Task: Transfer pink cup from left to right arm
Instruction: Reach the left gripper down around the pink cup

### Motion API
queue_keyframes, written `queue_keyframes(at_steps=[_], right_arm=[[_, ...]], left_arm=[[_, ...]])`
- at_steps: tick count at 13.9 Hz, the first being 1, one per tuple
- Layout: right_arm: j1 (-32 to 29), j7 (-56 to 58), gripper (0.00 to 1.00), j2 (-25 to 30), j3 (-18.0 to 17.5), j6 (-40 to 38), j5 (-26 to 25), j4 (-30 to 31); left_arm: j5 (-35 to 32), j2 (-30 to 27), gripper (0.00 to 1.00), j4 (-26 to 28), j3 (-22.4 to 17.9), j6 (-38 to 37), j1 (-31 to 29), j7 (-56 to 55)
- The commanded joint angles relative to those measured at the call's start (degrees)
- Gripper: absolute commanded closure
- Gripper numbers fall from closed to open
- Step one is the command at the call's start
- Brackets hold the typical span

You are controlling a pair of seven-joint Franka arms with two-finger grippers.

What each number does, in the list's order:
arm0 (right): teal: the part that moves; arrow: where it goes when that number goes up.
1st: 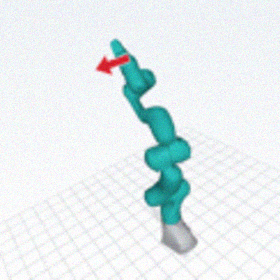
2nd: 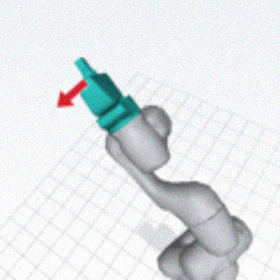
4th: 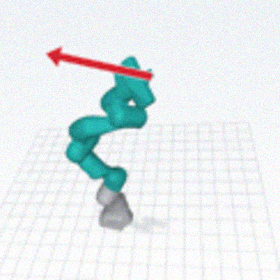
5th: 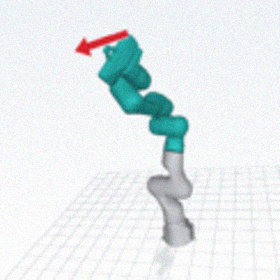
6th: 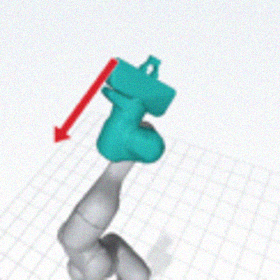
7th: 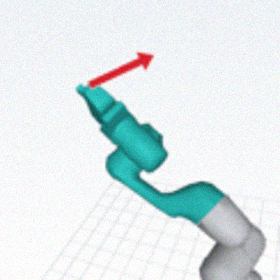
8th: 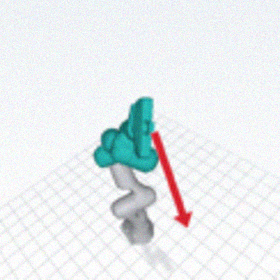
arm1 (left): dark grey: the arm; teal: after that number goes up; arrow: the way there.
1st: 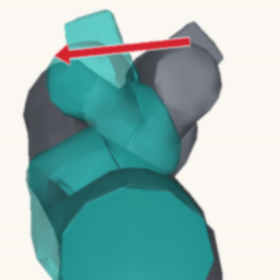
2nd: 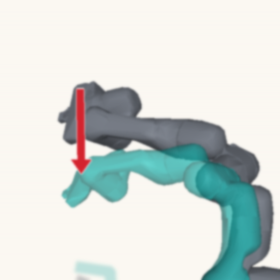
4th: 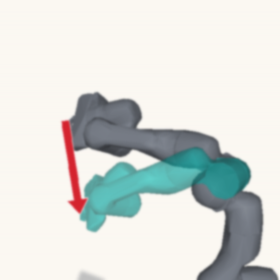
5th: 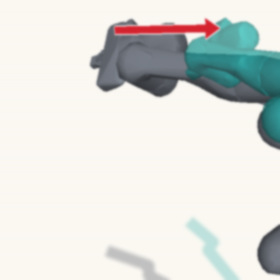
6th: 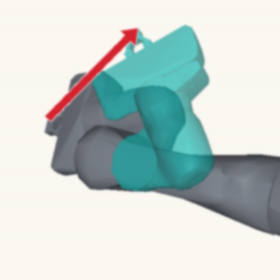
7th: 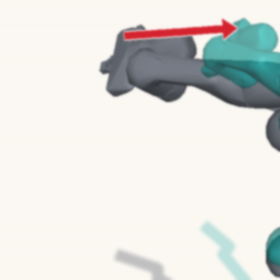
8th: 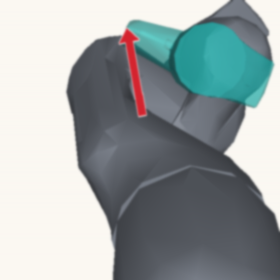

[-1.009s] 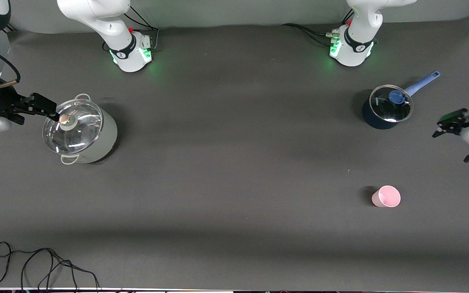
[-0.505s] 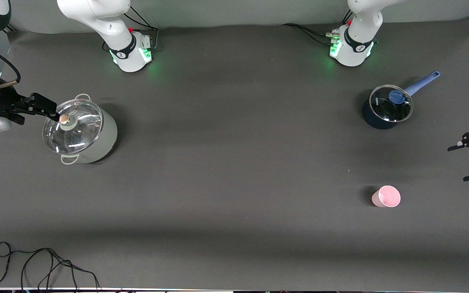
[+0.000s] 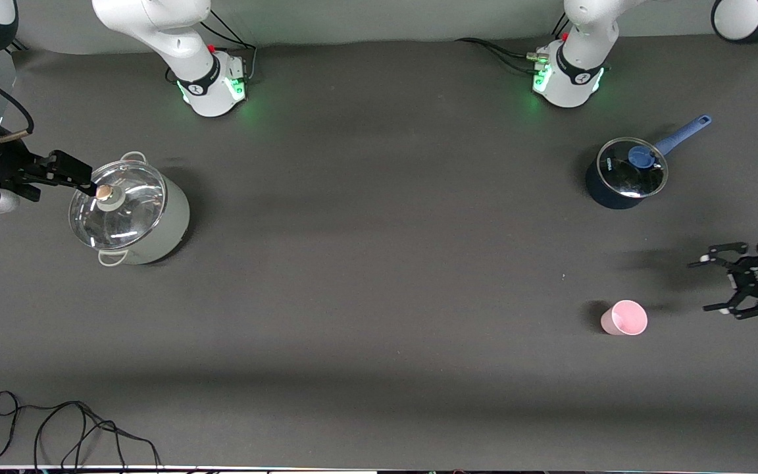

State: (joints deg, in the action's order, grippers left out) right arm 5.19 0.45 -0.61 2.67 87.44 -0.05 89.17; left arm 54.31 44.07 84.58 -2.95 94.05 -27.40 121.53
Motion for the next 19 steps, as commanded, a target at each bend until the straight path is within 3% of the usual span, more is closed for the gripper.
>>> queue_keyframes(at_steps=[1, 5, 9, 12, 19], right_arm=[[0.3, 1.0, 0.00, 0.0, 0.2, -0.7, -0.3, -0.4], [0.3, 1.2, 0.00, 0.0, 0.2, -0.7, -0.3, -0.4], [0.2, 1.5, 0.00, 0.0, 0.2, -1.0, -0.3, -0.4], [0.1, 1.5, 0.00, 0.0, 0.3, -1.3, -0.3, -0.5], [0.1, 1.5, 0.00, -0.1, 0.3, -1.3, -0.2, -0.6]], left_arm=[[5.9, 4.3, 0.00, 0.0, 0.4, 0.0, -1.0, 9.1], [14.6, 10.9, 0.00, 0.1, 0.4, 0.0, -1.7, 22.0], [20.5, 14.5, 0.00, -0.1, 0.5, 0.4, -1.7, 26.6], [22.7, 15.0, 0.00, 0.0, 0.7, 1.7, -0.8, 27.2], [24.5, 15.4, 0.00, 1.3, 5.8, 7.4, -0.6, 27.3]])
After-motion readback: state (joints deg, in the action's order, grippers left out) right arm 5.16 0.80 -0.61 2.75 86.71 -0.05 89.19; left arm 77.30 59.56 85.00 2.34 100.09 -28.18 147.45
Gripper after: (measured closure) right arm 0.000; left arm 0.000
